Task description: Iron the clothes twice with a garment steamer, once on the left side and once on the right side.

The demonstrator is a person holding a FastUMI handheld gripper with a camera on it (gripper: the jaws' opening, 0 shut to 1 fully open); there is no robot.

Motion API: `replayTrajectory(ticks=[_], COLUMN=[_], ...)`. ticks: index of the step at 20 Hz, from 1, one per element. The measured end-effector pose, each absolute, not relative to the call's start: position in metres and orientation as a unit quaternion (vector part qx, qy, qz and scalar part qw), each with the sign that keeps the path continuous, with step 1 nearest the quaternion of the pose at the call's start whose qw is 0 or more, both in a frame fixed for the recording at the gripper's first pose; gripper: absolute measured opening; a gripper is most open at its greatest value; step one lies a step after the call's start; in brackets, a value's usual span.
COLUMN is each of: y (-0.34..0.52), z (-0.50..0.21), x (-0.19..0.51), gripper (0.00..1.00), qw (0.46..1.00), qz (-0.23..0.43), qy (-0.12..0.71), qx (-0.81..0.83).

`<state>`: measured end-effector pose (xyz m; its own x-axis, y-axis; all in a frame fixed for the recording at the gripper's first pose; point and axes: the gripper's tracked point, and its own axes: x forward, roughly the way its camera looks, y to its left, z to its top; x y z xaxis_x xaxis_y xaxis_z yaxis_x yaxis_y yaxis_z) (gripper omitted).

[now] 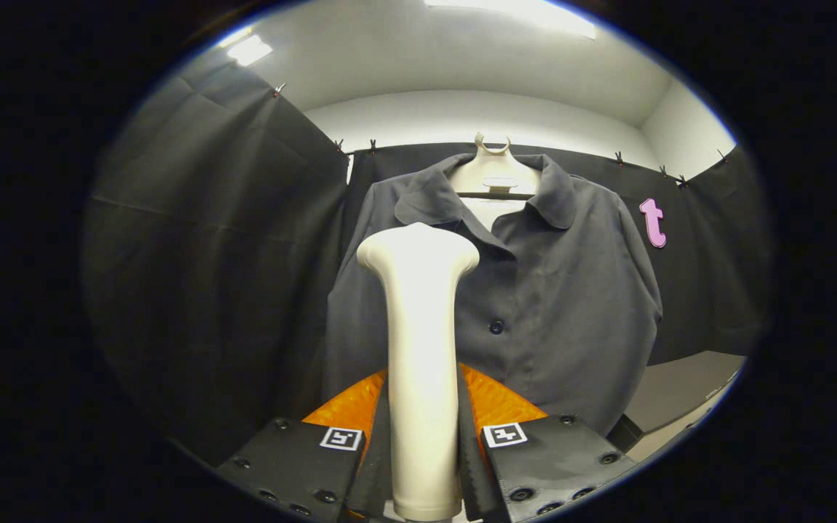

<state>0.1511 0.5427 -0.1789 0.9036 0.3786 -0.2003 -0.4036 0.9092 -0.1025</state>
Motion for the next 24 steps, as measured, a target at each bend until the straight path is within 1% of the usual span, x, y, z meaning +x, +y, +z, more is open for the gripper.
replayTrajectory(ticks=[6, 11, 24], y=[0.553, 0.552, 0.532], z=[-0.218, -0.225, -0.288], x=[0.164, 0.163, 0.125], gripper=[0.47, 0.47, 0.47], qw=[0.968, 0.967, 0.956], qz=[0.205, 0.206, 0.210], qy=[0.118, 0.121, 0.188], qx=[-0.081, -0.084, -0.083])
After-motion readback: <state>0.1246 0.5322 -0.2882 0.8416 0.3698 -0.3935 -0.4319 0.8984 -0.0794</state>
